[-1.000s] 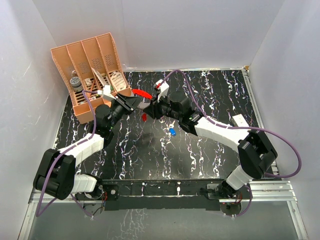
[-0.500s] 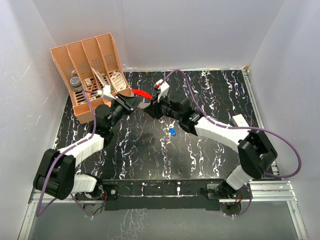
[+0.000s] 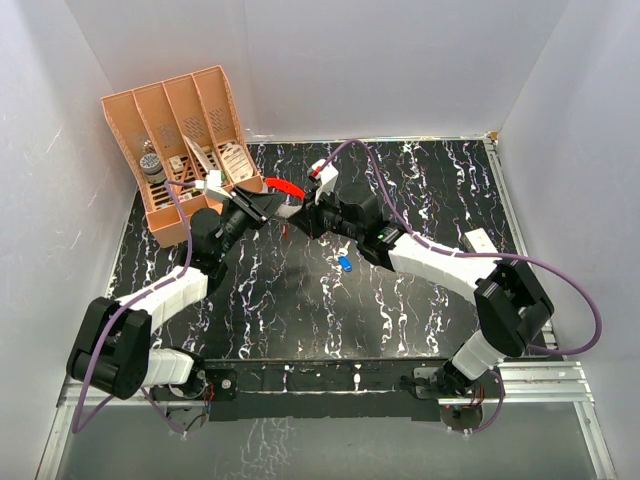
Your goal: Put the keys on the keyring
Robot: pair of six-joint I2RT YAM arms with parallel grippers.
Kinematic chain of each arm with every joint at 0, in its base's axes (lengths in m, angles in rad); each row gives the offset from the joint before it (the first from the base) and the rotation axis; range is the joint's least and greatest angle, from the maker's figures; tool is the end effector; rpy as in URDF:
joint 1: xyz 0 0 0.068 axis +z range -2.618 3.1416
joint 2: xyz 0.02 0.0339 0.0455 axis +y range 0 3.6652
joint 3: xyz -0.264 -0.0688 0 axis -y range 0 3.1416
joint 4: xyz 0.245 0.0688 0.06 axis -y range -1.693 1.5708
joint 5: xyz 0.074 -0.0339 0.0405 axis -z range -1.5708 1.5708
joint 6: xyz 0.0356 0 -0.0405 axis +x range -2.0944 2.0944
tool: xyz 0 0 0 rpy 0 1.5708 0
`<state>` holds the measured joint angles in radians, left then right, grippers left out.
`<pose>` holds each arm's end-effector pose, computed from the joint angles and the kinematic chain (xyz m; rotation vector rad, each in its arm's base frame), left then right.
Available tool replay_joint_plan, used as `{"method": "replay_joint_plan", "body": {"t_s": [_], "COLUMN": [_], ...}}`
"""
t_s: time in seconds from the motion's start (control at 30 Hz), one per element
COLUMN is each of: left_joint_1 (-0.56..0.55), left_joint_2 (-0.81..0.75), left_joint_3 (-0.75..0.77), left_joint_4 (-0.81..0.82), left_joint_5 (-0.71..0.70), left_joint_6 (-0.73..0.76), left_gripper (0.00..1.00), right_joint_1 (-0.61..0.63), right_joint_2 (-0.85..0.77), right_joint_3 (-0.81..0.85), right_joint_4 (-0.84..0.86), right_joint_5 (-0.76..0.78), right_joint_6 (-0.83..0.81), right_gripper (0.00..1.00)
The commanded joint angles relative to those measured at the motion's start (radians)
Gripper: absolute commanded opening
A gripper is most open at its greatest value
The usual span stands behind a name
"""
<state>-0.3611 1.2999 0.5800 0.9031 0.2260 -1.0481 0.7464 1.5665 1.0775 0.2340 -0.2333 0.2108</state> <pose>0.2591 -0.1064 0.2713 -0.3153 1.4945 -1.3094 0.2649 0.2562 0.2880 -0.6699 1.7900 0.8754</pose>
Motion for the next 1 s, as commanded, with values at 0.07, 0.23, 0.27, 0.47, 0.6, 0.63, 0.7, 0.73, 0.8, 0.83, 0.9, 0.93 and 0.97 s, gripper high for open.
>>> {"method": "replay_joint_plan", "body": {"t_s": [0.07, 0.23, 0.27, 0.47, 0.6, 0.63, 0.7, 0.73, 0.8, 0.83, 0.9, 0.93, 0.97], "left_joint_1": [0.002, 0.003, 0.004, 0.002, 0.002, 0.003, 0.003, 0.002, 0.002, 0.003, 0.002, 0.003, 0.002], "left_joint_2": [0.003, 0.028, 0.034, 0.049, 0.034, 0.030, 0.022, 0.019, 0.009, 0.004, -0.006, -0.010, -0.014], "left_joint_3": [0.042, 0.028, 0.025, 0.018, 0.026, 0.030, 0.035, 0.037, 0.041, 0.043, 0.051, 0.055, 0.058], "left_joint_4": [0.015, 0.017, 0.023, 0.032, 0.004, -0.002, -0.010, -0.015, -0.025, -0.035, -0.057, -0.070, -0.078], "left_joint_5": [0.030, 0.043, 0.047, 0.062, 0.048, 0.046, 0.043, 0.041, 0.037, 0.033, 0.027, 0.025, 0.023], "left_joint_6": [0.010, 0.021, 0.020, 0.012, 0.015, 0.014, 0.015, 0.011, 0.006, 0.004, 0.005, 0.004, 0.004], "left_gripper": [0.00, 0.00, 0.00, 0.00, 0.00, 0.00, 0.00, 0.00, 0.00, 0.00, 0.00, 0.00, 0.00], "right_joint_1": [0.007, 0.007, 0.006, 0.006, 0.006, 0.006, 0.006, 0.006, 0.005, 0.005, 0.006, 0.005, 0.005], "right_joint_2": [-0.033, -0.046, -0.046, -0.050, -0.053, -0.052, -0.054, -0.060, -0.079, -0.087, -0.097, -0.098, -0.098], "right_joint_3": [0.050, 0.055, 0.057, 0.058, 0.053, 0.053, 0.050, 0.043, 0.020, 0.009, -0.003, -0.006, -0.008], "right_joint_4": [0.021, 0.012, 0.008, 0.004, -0.004, -0.008, -0.015, -0.014, -0.003, 0.001, -0.004, -0.011, -0.019], "right_joint_5": [0.027, 0.039, 0.041, 0.043, 0.050, 0.054, 0.065, 0.072, 0.102, 0.111, 0.128, 0.132, 0.132], "right_joint_6": [-0.012, -0.023, -0.025, -0.029, -0.031, -0.031, -0.030, -0.023, -0.015, -0.014, -0.019, -0.025, -0.029], "right_gripper": [0.00, 0.00, 0.00, 0.00, 0.03, 0.08, 0.19, 0.23, 0.34, 0.37, 0.38, 0.38, 0.38]}}
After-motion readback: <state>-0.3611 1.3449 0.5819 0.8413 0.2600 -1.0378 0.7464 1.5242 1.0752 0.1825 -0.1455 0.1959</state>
